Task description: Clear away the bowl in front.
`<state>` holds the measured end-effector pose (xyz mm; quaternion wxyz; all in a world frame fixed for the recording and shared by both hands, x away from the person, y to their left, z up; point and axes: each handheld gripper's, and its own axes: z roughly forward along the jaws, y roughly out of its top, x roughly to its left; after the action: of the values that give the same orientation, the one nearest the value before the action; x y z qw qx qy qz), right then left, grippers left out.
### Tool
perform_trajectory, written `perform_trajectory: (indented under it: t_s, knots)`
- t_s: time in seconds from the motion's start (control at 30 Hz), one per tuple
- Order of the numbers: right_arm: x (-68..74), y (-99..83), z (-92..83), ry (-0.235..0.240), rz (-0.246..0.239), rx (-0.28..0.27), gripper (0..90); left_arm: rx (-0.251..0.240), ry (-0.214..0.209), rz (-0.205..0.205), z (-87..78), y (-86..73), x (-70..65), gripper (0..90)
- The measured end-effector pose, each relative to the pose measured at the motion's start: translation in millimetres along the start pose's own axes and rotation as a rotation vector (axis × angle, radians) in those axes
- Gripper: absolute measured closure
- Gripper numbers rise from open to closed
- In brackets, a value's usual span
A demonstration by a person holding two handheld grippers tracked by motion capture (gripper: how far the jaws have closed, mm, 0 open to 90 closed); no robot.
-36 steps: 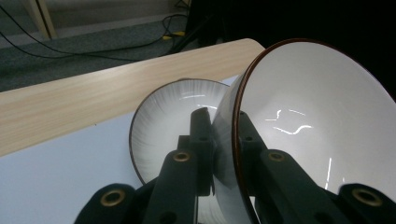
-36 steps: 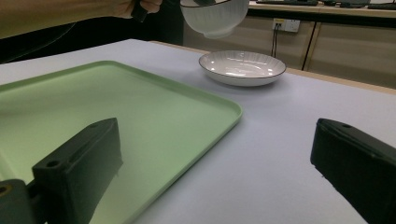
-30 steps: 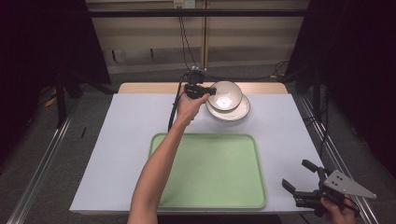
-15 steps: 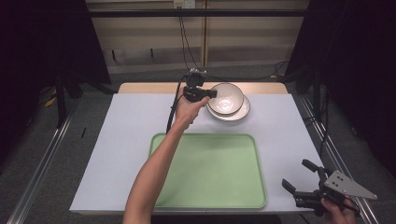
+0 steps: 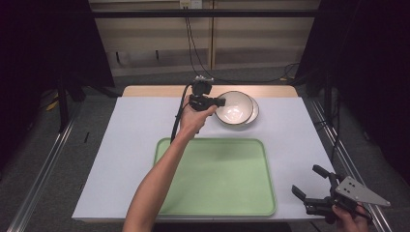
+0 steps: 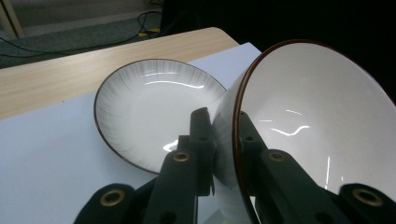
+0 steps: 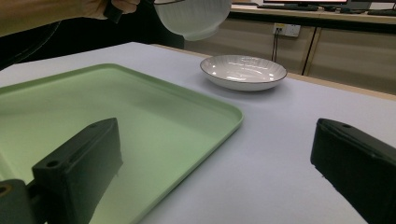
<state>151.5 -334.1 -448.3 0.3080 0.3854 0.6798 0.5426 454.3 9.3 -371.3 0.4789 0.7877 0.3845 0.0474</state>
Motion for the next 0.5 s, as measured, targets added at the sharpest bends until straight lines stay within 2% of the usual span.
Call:
perform_trajectory:
  t_s: [0.3, 0.5]
  knots:
    - [0.1, -0.2, 0.2, -0.001, 0.008, 0.006, 1.5, 0.023, -0.035, 0.008, 6.3, -9.2, -10.3, 81.7]
    - [0.3, -0.2, 0.1, 0.001, 0.009, 0.009, 1.5, 0.046, -0.06, 0.029, 11.0, -13.6, -20.9, 81.7]
